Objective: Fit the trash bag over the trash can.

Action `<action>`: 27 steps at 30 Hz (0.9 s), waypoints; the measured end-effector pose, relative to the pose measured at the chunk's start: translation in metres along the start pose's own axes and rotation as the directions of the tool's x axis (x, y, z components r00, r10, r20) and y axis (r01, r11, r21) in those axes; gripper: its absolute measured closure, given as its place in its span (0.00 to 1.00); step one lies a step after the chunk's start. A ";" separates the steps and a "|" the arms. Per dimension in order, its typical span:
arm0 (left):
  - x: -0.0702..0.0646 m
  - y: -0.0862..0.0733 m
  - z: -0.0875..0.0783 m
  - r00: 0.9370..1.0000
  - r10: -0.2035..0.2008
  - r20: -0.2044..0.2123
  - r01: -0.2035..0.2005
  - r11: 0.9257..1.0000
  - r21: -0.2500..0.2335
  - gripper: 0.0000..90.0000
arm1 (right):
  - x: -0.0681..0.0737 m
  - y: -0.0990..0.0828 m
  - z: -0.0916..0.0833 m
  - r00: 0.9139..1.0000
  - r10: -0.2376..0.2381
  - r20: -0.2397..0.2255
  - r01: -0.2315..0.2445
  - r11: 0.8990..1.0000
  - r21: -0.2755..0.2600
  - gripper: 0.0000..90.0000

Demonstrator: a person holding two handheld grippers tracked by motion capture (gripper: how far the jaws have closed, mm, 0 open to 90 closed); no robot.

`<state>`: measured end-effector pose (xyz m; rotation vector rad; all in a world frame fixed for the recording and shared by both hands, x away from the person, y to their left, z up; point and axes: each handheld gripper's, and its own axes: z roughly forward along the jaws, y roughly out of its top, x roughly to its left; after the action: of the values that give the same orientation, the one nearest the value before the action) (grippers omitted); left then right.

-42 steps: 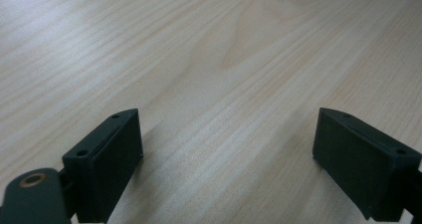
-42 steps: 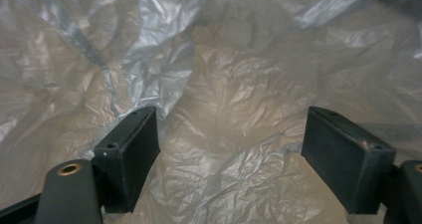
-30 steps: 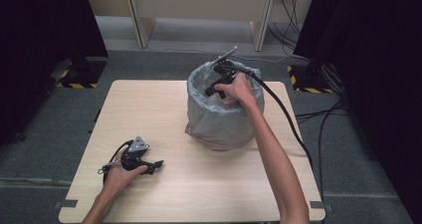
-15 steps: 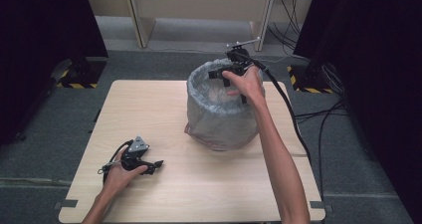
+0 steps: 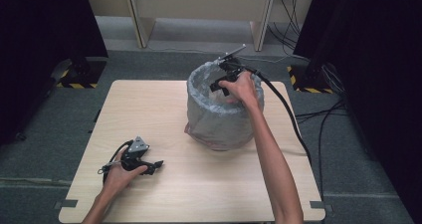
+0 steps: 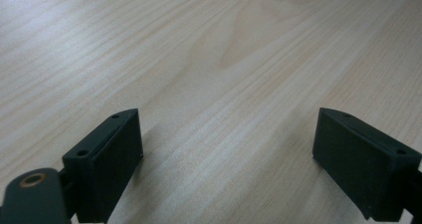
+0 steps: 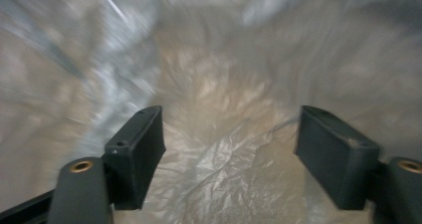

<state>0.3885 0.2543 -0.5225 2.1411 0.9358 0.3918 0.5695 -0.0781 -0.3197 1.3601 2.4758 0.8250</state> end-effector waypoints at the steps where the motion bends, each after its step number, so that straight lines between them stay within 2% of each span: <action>1: 0.000 0.000 0.000 1.000 0.000 0.000 0.000 1.000 -0.001 0.12 | -0.001 -0.001 0.004 1.000 0.000 -0.012 0.000 1.000 0.018 0.29; 3: 0.000 0.000 0.000 1.000 -0.001 0.001 0.001 1.000 -0.001 0.13 | -0.002 -0.001 0.008 0.999 0.012 -0.038 -0.010 0.999 0.051 0.27; 6: 0.000 0.000 0.000 1.000 -0.001 0.001 0.001 1.000 -0.001 0.13 | -0.001 0.000 0.011 0.999 0.013 -0.043 -0.010 0.997 0.075 0.26; 11: 0.000 0.000 0.000 1.000 -0.001 0.001 0.001 1.000 -0.001 0.13 | 0.002 0.002 -0.004 0.997 0.034 -0.073 -0.036 0.999 -0.037 0.25; 12: 0.000 0.000 0.000 1.000 -0.001 0.001 0.001 1.000 0.000 0.13 | 0.003 0.003 -0.008 0.994 0.048 -0.100 -0.055 0.996 -0.071 0.24; 14: 0.000 0.000 0.000 1.000 -0.001 0.001 0.001 1.000 -0.001 0.13 | 0.003 0.004 -0.013 0.987 0.070 -0.142 -0.086 0.991 -0.103 0.24; 15: 0.000 0.000 0.000 1.000 -0.001 0.001 0.001 1.000 -0.001 0.13 | 0.003 0.004 -0.013 0.987 0.070 -0.142 -0.086 0.991 -0.103 0.24; 16: 0.000 0.000 0.000 1.000 -0.001 0.001 0.001 1.000 -0.001 0.13 | 0.005 0.006 -0.014 0.985 0.092 -0.146 -0.111 0.985 -0.130 0.22; 17: 0.000 0.000 0.000 1.000 -0.001 0.001 0.001 1.000 -0.001 0.13 | 0.006 0.007 -0.013 0.986 0.102 -0.134 -0.120 0.984 -0.134 0.21; 21: 0.000 0.000 0.000 1.000 -0.001 0.001 0.001 1.000 -0.001 0.13 | 0.010 0.010 0.002 0.988 0.124 -0.089 -0.134 0.985 -0.106 0.20; 23: 0.000 0.000 0.000 1.000 -0.001 0.001 0.001 1.000 -0.001 0.13 | 0.014 0.009 0.009 0.988 0.124 -0.089 -0.132 0.988 -0.080 0.20; 27: 0.000 0.000 0.000 1.000 -0.001 0.001 0.001 1.000 -0.001 0.13 | 0.021 0.007 0.021 0.993 0.098 -0.058 -0.100 0.995 -0.024 0.20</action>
<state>0.3879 0.2543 -0.5226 2.1399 0.9359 0.3903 0.5717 -0.0505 -0.3310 1.4805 2.4464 0.9281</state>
